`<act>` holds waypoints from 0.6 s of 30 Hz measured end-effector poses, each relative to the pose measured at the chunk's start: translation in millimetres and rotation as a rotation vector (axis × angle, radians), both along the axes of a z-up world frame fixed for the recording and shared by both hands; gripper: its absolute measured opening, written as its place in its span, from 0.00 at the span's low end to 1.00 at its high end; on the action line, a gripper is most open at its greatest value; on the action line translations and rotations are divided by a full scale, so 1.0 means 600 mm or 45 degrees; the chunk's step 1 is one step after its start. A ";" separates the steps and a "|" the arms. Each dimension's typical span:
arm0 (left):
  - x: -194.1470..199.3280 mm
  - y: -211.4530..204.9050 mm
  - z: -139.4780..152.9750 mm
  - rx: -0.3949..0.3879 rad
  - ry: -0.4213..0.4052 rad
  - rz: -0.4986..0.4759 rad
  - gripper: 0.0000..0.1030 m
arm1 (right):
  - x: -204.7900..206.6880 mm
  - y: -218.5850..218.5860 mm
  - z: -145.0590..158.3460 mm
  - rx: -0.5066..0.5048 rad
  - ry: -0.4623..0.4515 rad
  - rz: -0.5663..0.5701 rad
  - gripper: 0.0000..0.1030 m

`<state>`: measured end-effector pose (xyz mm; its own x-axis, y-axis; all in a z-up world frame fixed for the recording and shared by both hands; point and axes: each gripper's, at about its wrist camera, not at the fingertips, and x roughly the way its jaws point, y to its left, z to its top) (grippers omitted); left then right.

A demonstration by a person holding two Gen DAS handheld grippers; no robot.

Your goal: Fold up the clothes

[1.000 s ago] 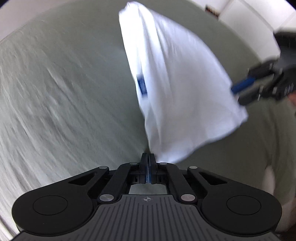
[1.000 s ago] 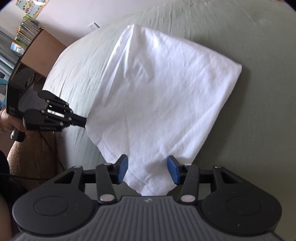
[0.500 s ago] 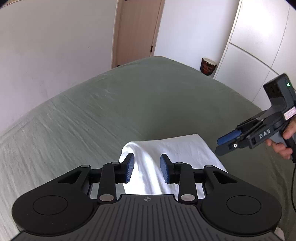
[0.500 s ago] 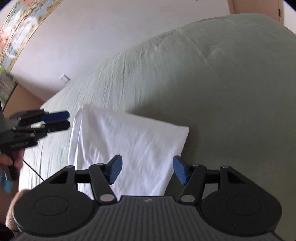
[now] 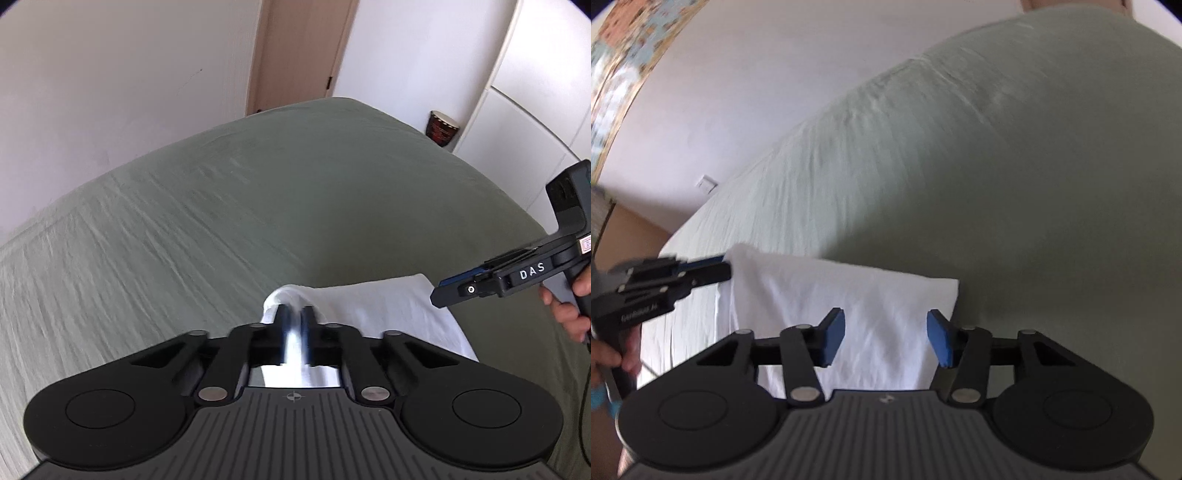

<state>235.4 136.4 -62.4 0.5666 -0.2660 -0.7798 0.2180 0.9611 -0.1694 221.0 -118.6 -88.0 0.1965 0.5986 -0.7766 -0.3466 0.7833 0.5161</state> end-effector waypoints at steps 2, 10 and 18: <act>-0.003 0.010 0.001 0.000 -0.004 0.011 0.03 | 0.005 0.002 -0.013 -0.010 0.039 -0.019 0.25; -0.003 0.071 -0.081 -0.148 0.150 0.232 0.04 | 0.003 0.017 -0.037 -0.072 0.073 -0.024 0.08; -0.011 0.077 -0.029 -0.194 0.022 0.203 0.31 | 0.007 0.000 -0.010 -0.012 0.036 -0.024 0.28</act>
<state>228.8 182.4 -79.9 0.5976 -0.2899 -0.7475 0.0613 0.9461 -0.3179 225.2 -118.8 -94.0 0.1858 0.5874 -0.7877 -0.3174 0.7946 0.5176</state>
